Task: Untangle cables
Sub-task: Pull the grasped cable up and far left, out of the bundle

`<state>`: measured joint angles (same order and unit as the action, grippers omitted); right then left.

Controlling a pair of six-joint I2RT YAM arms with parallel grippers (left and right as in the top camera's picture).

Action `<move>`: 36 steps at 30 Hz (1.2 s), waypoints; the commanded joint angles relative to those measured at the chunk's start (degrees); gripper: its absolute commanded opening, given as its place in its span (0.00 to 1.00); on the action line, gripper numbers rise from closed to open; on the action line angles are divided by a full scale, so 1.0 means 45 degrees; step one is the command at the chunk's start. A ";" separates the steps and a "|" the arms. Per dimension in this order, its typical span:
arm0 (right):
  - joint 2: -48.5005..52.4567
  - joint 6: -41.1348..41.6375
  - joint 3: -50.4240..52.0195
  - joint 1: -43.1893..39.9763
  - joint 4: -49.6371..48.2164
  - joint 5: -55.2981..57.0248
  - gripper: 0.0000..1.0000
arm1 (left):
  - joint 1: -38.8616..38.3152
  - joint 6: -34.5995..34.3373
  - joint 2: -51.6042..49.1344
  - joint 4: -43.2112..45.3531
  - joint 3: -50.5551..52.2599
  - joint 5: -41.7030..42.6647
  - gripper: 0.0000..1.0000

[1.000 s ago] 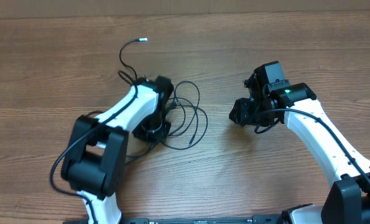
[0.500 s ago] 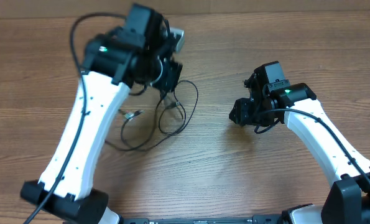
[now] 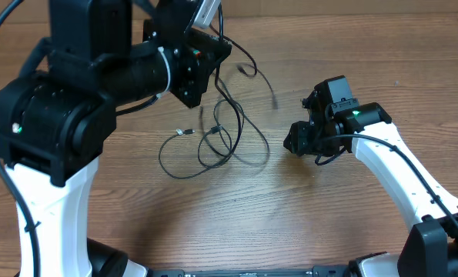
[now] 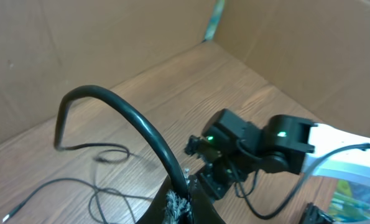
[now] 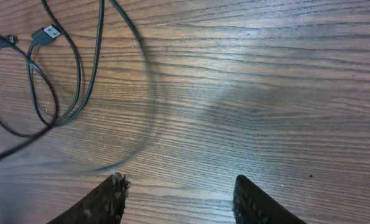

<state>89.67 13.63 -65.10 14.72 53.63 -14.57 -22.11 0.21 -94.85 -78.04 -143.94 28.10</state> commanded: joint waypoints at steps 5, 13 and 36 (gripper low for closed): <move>0.0034 -0.0049 -0.0189 0.0000 -0.0019 0.0141 0.53 | 0.0029 0.0243 -0.0053 0.0301 -0.0151 -0.0097 0.04; 0.0034 -0.0049 -0.0189 0.0000 0.0019 0.0238 0.53 | 0.0092 0.0194 0.0423 0.0631 -0.0160 -0.1530 0.04; 0.0034 -0.0049 -0.0189 0.0000 0.0024 0.0238 0.54 | 0.7970 -0.0175 0.1447 0.0170 -0.0121 -0.5411 0.04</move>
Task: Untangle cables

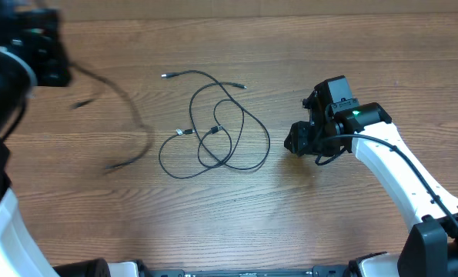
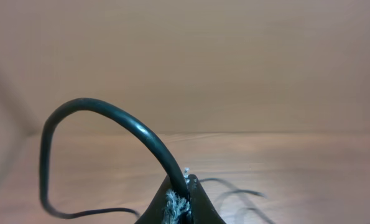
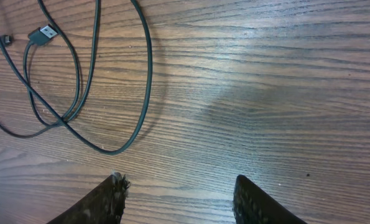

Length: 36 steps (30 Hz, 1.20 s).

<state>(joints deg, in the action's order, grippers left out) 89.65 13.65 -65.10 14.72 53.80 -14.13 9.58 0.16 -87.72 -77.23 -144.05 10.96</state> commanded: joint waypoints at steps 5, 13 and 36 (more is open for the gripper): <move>0.0039 -0.0053 -0.0189 0.0000 -0.0010 0.0141 0.54 | 0.2783 -0.2147 -0.0432 -0.0024 -0.0097 -0.4449 0.04; 0.0039 -0.0053 -0.0189 0.0000 -0.0005 0.0141 0.54 | 0.3915 -0.2769 -0.1719 0.0010 -0.0097 -0.4847 0.04; 0.0039 -0.0049 -0.0189 0.0000 0.0136 0.0136 0.54 | 0.3876 -0.2759 -0.6722 -0.3560 -0.0097 -0.1433 0.05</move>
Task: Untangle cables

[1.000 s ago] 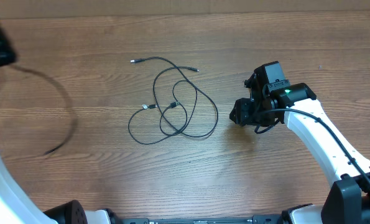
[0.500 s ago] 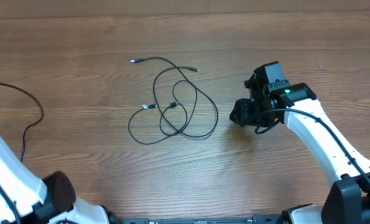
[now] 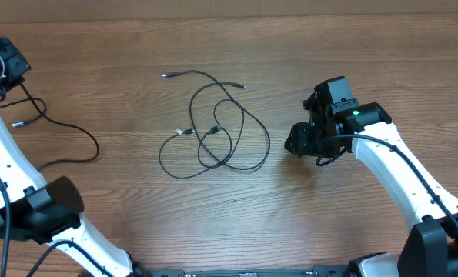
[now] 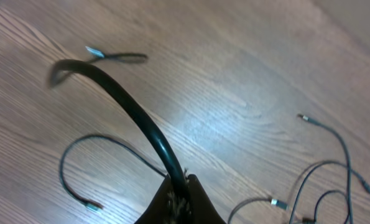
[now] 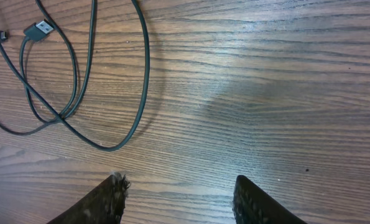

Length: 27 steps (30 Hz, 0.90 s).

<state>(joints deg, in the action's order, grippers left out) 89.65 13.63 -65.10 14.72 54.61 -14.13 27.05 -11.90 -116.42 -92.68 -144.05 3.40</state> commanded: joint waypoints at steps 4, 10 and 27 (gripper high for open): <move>0.0039 -0.0049 -0.0189 0.0000 0.0000 0.0136 0.54 | -0.0005 -0.0078 -0.0724 -0.0316 -0.0097 0.0248 0.07; 0.0039 -0.0049 -0.0189 0.0000 0.0005 0.0141 0.54 | -0.0005 -0.0078 -0.0913 -0.0539 -0.0097 0.0248 0.06; 0.0039 -0.0044 -0.0189 0.0000 0.0010 0.0136 0.54 | -0.0005 -0.0073 -0.0913 -0.0782 -0.0097 0.0248 1.00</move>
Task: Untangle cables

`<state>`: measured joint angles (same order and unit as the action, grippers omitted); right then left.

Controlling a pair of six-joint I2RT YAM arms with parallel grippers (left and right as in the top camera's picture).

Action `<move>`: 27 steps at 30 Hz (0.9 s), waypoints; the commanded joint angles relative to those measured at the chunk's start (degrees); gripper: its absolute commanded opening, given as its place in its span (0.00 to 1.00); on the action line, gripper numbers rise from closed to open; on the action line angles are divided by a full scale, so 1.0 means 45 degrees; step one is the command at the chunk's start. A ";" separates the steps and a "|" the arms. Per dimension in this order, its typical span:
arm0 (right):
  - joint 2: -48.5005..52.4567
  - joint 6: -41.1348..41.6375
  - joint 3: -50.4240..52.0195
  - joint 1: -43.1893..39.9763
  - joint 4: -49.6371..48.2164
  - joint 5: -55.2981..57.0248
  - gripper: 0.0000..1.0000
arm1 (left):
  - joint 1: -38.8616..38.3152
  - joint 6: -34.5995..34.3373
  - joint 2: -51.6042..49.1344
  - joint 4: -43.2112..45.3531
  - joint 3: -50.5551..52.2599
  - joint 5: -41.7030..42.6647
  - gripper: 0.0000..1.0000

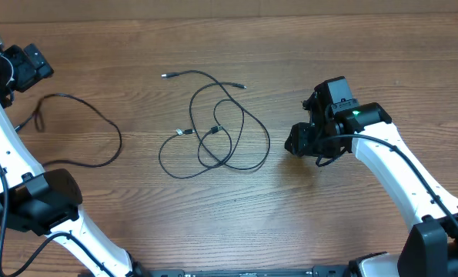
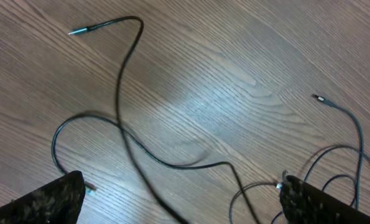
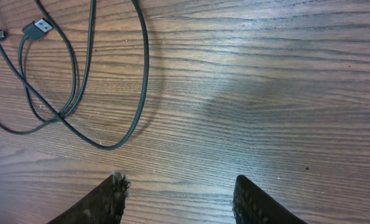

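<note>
One black cable [image 1: 98,115] lies alone on the table's left side, looping from near my left gripper [image 1: 30,68] down to the left edge; the left wrist view shows it [image 2: 119,93] on the wood below the wide-open fingers [image 2: 54,199]. A tangle of thin black cables [image 1: 217,131] sits mid-table, its USB plug [image 3: 37,28] in the right wrist view. My right gripper [image 1: 299,138] hovers open just right of the tangle, with nothing between its fingers [image 3: 110,199].
Brown cardboard walls rise behind the wooden table [image 1: 236,215]. The bases and links of both arms stand at the left and right edges of the overhead view.
My left gripper has opened and let go of the black cable, which now lies loose on the left of the table. The right arm and the tangle have not moved.
My left gripper was shut on one cable, lifted above the tangle at mid-table. Then it held that cable at the far left, free of the tangle. It was still shut on it near the table, and now the cable lies released there.
</note>
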<state>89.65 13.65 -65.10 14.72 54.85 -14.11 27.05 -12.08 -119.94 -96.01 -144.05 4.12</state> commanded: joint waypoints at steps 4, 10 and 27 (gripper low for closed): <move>0.0039 -0.0053 -0.0189 0.0000 -0.0044 0.0136 0.54 | 0.0000 -0.0034 -0.0131 -0.0058 -0.0097 0.0092 0.99; 0.0039 -0.0049 -0.0189 0.0000 -0.0044 0.0131 0.54 | -0.0015 -0.0039 -0.0131 -0.0165 -0.0097 0.0092 1.00; 0.0039 -0.0049 -0.0189 0.0000 -0.0049 0.0131 0.54 | -0.0146 0.0865 -0.0126 -0.0180 -0.0097 0.1734 1.00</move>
<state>89.67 13.63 -65.10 14.72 54.87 -14.13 26.98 -10.72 -119.94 -96.57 -144.05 8.43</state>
